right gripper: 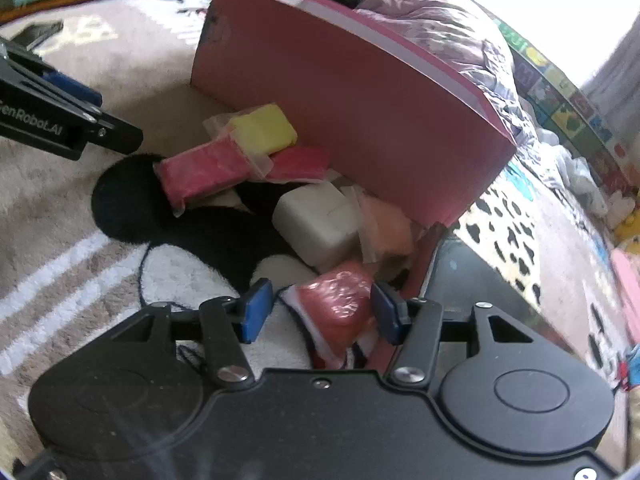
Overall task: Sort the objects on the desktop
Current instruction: 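Grasp the pink bagged item with the right gripper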
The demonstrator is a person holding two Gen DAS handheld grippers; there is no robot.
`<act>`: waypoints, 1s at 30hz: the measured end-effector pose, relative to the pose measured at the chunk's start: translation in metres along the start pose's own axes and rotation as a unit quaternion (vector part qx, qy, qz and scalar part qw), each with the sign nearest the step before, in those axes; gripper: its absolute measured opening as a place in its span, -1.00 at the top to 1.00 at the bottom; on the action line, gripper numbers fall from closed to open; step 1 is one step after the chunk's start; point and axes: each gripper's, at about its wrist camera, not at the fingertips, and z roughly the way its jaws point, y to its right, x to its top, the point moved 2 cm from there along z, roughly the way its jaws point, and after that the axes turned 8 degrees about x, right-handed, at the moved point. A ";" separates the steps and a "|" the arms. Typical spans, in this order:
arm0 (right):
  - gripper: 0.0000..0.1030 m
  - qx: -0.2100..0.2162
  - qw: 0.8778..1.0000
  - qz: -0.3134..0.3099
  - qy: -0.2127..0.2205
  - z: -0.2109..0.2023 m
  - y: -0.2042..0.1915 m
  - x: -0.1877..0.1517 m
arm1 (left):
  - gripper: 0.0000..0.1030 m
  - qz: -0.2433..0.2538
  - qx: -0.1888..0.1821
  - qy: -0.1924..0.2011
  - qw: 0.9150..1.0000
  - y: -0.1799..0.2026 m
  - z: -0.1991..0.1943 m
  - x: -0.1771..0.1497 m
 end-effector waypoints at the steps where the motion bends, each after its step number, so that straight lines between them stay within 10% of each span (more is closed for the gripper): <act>1: -0.04 -0.002 1.000 -0.006 -0.005 0.000 -0.001 0.001 | -0.15 0.002 -0.003 -0.001 1.000 0.000 0.001 0.000; 11: 0.49 -0.015 1.000 -0.017 -0.022 -0.008 -0.001 0.004 | -0.15 0.006 -0.012 -0.006 1.000 0.000 0.007 0.001; 30: 0.59 -0.056 0.998 -0.030 -0.015 -0.008 0.000 0.000 | -0.25 -0.002 -0.032 -0.009 0.999 -0.003 0.010 0.004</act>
